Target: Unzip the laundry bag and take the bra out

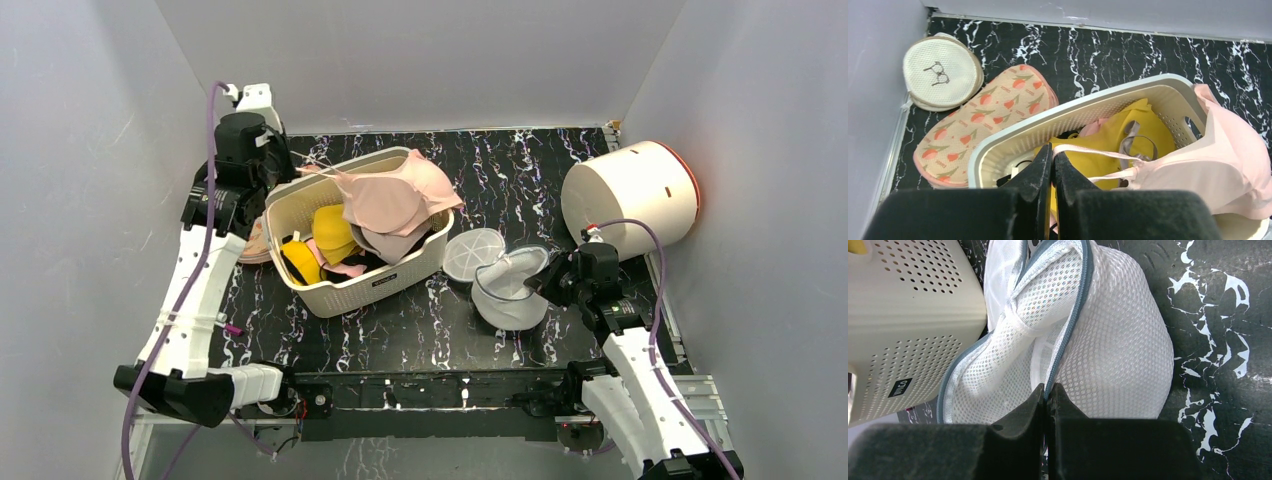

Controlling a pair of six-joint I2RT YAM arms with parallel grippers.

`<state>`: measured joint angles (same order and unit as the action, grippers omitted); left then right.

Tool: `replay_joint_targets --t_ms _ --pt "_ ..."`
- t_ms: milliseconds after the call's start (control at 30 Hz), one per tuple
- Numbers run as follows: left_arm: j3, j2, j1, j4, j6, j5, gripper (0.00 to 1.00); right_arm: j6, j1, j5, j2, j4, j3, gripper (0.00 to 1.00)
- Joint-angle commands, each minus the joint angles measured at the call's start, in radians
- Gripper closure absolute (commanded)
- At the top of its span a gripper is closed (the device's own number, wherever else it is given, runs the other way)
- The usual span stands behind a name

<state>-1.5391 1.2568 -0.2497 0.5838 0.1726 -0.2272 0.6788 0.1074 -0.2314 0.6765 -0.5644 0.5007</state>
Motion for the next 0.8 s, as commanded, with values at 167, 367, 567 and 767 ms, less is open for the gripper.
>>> replay_joint_targets --t_ms 167,367,567,767 --pt "0.003 -0.094 0.039 0.137 0.096 -0.052 1.0 -0.024 0.002 0.005 0.03 0.071 0.073 1.0" --pt "0.114 -0.171 0.041 0.175 0.094 -0.1 1.0 -0.035 0.001 0.017 0.046 0.075 0.093 1.0" --pt "0.2 -0.209 0.041 0.218 0.047 -0.241 1.0 -0.056 0.002 0.042 0.075 0.078 0.13 1.0" --pt "0.225 -0.228 0.041 0.29 0.066 -0.327 1.0 -0.067 0.002 0.045 0.097 0.086 0.141 1.0"
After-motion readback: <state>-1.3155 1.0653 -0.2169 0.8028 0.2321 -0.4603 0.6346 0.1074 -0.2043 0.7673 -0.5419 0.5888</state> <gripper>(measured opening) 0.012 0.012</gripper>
